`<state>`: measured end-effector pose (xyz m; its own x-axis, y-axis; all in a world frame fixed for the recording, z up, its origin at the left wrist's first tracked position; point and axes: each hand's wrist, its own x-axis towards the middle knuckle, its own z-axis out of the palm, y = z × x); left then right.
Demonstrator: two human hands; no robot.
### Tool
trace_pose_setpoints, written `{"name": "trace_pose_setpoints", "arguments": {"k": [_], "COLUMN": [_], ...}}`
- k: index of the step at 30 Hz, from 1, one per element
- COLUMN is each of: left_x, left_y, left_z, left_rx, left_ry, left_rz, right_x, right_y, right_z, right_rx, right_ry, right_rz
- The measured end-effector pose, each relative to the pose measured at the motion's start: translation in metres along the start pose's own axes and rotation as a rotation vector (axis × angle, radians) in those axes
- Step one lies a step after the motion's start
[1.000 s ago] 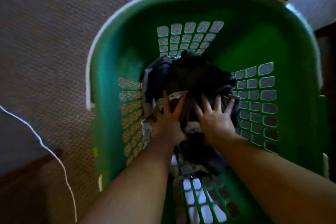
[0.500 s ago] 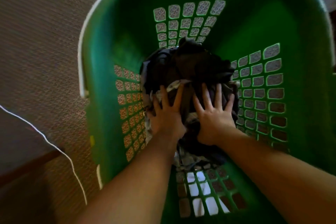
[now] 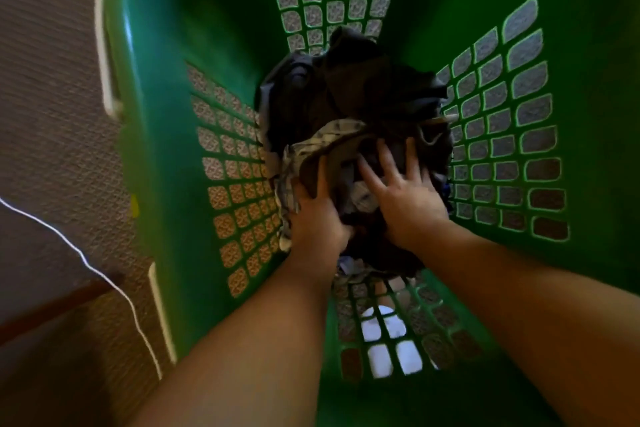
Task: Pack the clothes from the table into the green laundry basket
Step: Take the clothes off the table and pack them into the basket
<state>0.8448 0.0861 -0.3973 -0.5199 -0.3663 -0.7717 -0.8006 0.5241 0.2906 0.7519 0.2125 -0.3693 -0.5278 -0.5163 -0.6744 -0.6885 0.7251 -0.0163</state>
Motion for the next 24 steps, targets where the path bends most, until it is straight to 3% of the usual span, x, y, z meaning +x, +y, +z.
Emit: {"name": "trace_pose_setpoints", "arguments": {"k": [8,14,18,24], "left_x": [-0.062,-0.153,-0.224,-0.326], "left_y": [0.022,0.064,0.094,0.152], "left_z": [-0.067,-0.136,-0.184,-0.263], "left_rx": [0.087,0.158,0.103,0.188], "left_ry": [-0.021,0.057,0.065,0.033], "left_rz": [0.117,0.324,0.486,0.827], "right_x": [-0.072,-0.174,-0.241,-0.354], "right_y": [-0.002,-0.010,-0.014,-0.015], "right_z": [-0.050,-0.119,-0.178,-0.266], "right_rx": [0.091,0.477,0.760,0.698], "right_ry": [-0.022,0.241,0.258,0.577], "right_rz": [0.067,0.076,0.102,0.198]}}
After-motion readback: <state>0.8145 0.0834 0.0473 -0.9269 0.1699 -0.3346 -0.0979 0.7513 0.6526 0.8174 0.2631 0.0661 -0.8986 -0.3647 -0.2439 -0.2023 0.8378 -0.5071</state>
